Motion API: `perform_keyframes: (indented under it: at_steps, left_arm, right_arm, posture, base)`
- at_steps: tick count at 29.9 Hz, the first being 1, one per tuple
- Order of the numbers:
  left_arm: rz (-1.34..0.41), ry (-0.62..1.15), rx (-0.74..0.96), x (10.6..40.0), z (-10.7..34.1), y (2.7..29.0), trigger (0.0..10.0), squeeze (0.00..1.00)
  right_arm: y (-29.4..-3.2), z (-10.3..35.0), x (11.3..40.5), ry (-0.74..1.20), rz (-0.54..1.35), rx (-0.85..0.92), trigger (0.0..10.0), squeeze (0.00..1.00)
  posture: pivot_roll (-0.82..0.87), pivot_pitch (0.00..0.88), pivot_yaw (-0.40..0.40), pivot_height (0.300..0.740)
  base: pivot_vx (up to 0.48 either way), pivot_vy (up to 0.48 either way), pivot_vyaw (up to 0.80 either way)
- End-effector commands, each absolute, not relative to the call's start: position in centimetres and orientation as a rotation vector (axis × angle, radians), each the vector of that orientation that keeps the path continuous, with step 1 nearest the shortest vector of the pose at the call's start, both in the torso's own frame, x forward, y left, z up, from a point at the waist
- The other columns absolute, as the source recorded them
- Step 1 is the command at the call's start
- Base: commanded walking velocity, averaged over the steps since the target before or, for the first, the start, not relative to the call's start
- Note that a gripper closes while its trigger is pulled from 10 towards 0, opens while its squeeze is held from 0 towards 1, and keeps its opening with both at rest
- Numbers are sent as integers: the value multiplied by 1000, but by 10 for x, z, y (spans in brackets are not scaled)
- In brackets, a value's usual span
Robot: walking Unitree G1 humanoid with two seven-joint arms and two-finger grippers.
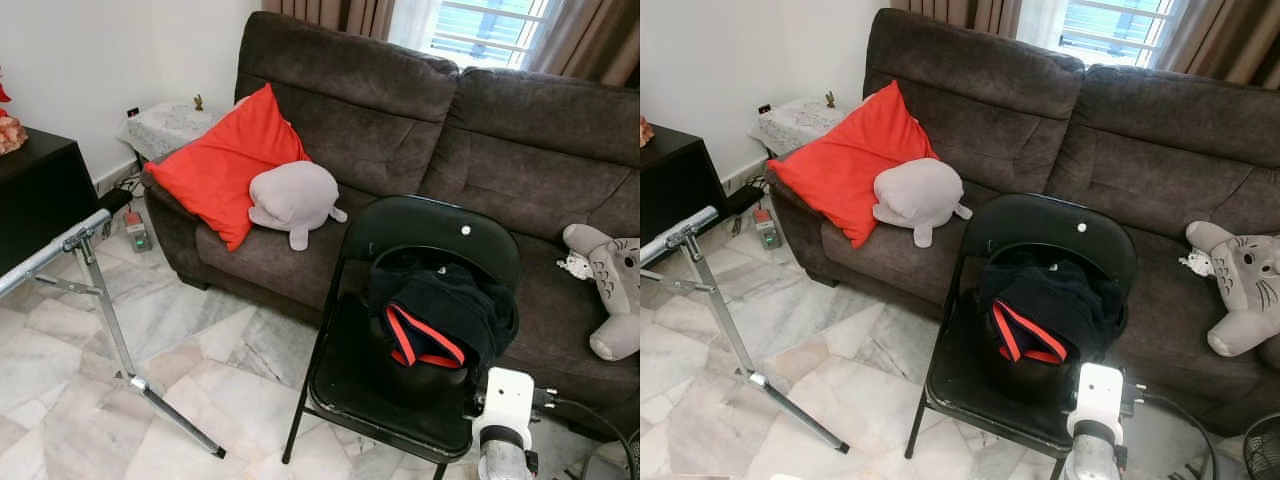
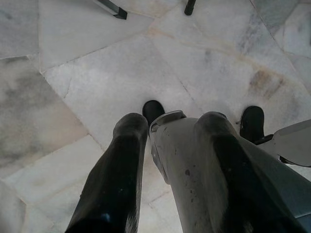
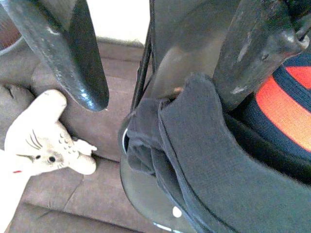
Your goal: Hang hanger
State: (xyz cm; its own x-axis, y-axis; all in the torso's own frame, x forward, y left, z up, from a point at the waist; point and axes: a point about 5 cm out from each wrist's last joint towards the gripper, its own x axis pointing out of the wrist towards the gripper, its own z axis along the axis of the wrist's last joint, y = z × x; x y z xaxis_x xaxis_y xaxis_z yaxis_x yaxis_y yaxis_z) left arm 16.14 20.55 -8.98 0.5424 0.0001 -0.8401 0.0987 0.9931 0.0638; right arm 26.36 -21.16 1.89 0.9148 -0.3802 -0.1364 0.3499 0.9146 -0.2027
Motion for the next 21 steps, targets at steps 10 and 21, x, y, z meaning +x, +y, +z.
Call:
perform_keyframes:
  at_steps: [10,21]
  left_arm:
    - [-54,1018,88,158,-92,204,10000,0]
    - [-55,1020,88,158,-92,203,10000,0]
  right_arm:
    - [-210,36,274,91,-348,-202,10000,0]
    - [-216,58,287,6,-375,-227,10000,0]
  posture:
    - [38,0,-113,740]
    - [41,1,-117,740]
  base:
    - [0,0,0]
    - [0,0,0]
